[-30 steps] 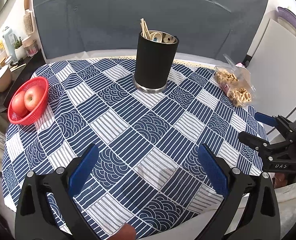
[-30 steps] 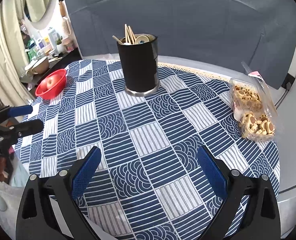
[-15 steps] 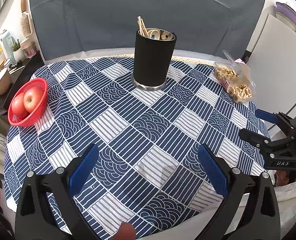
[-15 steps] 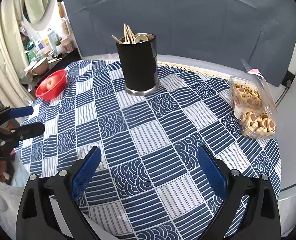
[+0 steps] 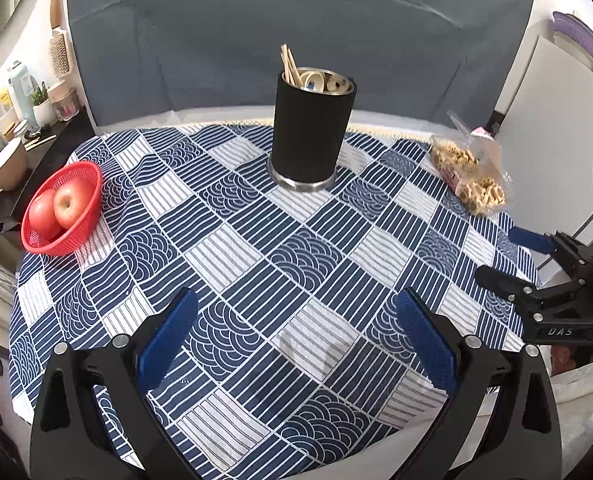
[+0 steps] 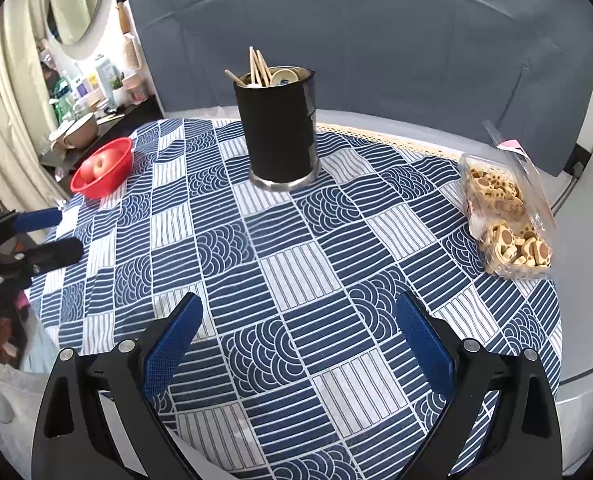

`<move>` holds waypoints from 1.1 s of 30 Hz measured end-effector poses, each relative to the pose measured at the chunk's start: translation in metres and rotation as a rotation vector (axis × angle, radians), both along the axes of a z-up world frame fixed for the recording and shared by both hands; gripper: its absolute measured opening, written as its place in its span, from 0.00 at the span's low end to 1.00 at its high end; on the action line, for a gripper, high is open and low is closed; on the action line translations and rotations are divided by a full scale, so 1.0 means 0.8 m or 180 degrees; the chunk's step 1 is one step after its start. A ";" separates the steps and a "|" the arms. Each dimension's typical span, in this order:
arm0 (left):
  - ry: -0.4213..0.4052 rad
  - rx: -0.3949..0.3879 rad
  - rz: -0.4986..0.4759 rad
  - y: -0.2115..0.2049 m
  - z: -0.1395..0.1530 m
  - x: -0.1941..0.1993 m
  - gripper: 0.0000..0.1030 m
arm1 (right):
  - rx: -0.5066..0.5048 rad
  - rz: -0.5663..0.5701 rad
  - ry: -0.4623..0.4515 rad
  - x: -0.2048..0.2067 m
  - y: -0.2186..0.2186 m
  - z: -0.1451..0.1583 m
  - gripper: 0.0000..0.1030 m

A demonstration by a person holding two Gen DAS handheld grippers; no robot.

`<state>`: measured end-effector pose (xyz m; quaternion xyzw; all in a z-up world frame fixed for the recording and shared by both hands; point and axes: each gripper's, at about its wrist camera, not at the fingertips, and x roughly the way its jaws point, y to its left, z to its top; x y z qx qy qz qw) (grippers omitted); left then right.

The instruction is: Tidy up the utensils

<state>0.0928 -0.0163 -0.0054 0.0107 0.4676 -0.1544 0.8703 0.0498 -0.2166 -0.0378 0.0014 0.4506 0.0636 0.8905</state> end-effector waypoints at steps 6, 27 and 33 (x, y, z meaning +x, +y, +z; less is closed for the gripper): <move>0.0132 0.0002 -0.0130 -0.008 -0.007 0.001 0.94 | -0.0004 0.0005 -0.0001 0.002 0.000 -0.001 0.90; 0.0068 0.0115 -0.0064 -0.009 -0.003 0.000 0.94 | 0.0034 -0.0009 0.0018 0.003 -0.002 -0.004 0.90; -0.0004 0.0160 0.0001 -0.006 0.002 -0.001 0.94 | 0.0029 -0.0019 -0.0011 0.002 -0.003 -0.004 0.90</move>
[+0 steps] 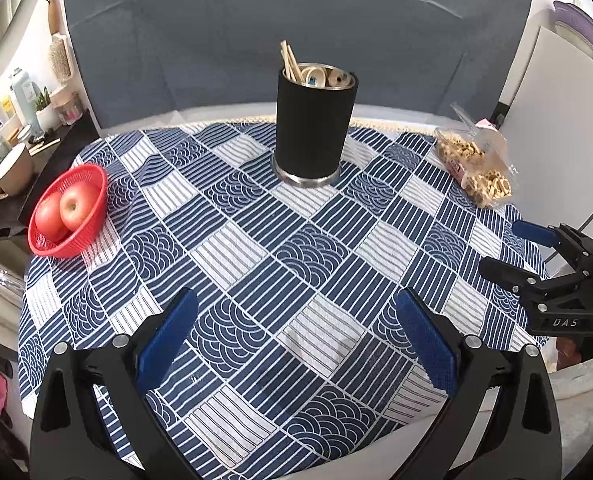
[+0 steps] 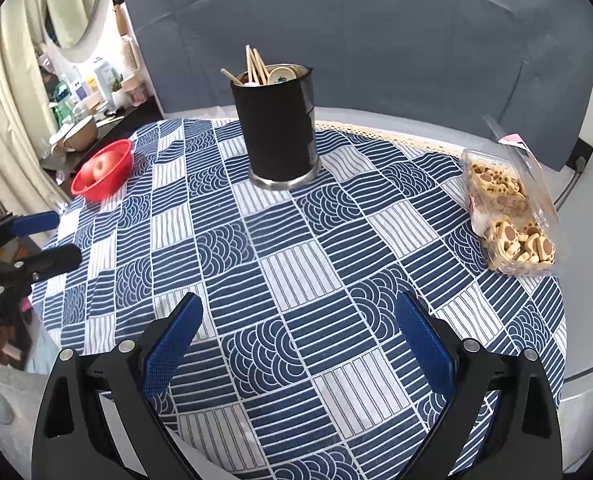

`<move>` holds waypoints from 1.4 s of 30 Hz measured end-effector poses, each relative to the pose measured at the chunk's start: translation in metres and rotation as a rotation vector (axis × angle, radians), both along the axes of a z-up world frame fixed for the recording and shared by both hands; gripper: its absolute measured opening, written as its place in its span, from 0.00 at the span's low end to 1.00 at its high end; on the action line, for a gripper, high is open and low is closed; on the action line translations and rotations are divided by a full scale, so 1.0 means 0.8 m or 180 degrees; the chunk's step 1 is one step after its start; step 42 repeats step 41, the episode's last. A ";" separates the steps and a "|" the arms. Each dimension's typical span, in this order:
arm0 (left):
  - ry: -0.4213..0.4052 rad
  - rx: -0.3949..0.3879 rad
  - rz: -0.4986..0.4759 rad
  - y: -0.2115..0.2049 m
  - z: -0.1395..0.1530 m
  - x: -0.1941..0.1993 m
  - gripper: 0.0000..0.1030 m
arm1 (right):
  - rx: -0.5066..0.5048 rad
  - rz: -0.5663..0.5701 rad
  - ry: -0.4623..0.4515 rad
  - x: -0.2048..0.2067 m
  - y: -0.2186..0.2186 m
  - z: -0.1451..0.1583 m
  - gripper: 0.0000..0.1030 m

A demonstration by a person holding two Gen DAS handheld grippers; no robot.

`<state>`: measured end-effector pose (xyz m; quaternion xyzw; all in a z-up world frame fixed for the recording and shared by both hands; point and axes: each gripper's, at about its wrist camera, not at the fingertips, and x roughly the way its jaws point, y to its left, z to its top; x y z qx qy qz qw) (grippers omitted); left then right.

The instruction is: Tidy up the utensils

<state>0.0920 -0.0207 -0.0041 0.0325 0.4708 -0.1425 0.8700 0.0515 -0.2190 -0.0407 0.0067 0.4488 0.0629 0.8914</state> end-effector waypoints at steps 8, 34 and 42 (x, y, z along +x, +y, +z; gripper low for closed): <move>-0.0031 0.0159 0.0005 -0.005 0.000 0.000 0.94 | 0.0075 0.0019 -0.0092 -0.003 -0.008 0.026 0.90; 0.0025 0.0075 -0.0221 -0.020 -0.003 0.001 0.94 | 0.0003 0.0047 -0.0055 -0.005 -0.003 0.025 0.90; 0.0040 0.0019 -0.0247 -0.020 -0.003 0.002 0.94 | 0.0018 0.0050 -0.0030 -0.005 -0.003 0.024 0.90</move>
